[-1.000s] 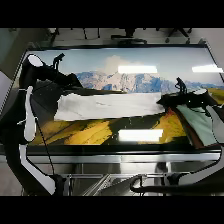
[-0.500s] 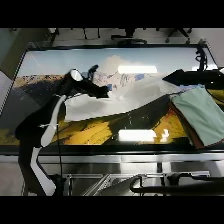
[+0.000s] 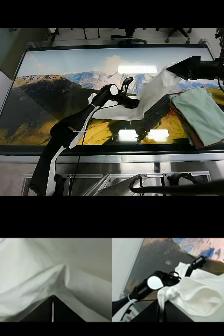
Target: Fold the shirts.
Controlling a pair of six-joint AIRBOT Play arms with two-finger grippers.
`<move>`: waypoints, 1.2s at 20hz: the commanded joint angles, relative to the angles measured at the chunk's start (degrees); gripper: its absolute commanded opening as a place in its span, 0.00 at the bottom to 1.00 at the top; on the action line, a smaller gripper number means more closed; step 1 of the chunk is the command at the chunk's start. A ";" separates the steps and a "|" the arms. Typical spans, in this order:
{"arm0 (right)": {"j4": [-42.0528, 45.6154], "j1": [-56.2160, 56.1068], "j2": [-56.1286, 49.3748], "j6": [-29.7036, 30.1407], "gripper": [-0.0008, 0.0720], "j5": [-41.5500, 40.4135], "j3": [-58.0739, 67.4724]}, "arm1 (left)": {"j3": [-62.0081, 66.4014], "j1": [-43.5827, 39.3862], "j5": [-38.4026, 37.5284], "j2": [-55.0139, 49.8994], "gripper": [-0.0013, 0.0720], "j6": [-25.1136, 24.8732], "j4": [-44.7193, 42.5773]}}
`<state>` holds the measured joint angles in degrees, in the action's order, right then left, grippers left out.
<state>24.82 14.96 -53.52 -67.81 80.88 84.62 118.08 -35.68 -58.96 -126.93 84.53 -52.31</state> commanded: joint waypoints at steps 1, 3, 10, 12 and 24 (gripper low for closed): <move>2.43 -0.07 -0.98 -1.49 0.04 1.97 0.02 | -1.38 2.84 -3.80 6.12 0.04 0.66 0.02; 2.40 -0.11 -2.27 -1.46 0.04 1.92 -0.11 | -1.66 8.52 -9.14 12.98 0.04 0.57 0.04; 1.99 -14.56 -8.68 -0.94 0.04 -11.85 -0.24 | 2.40 35.76 -19.56 34.99 0.04 -2.71 14.40; 1.97 -24.65 -12.41 0.46 0.04 -21.05 -0.24 | 0.42 42.12 -18.93 39.89 0.04 -4.72 21.07; 2.21 -51.71 -32.46 15.58 0.45 -64.04 0.04 | -21.57 50.73 -19.52 52.98 0.04 -15.34 24.96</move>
<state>26.76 -38.13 -86.28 -54.68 16.40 84.62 99.46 14.52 -77.67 -74.87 71.11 -27.94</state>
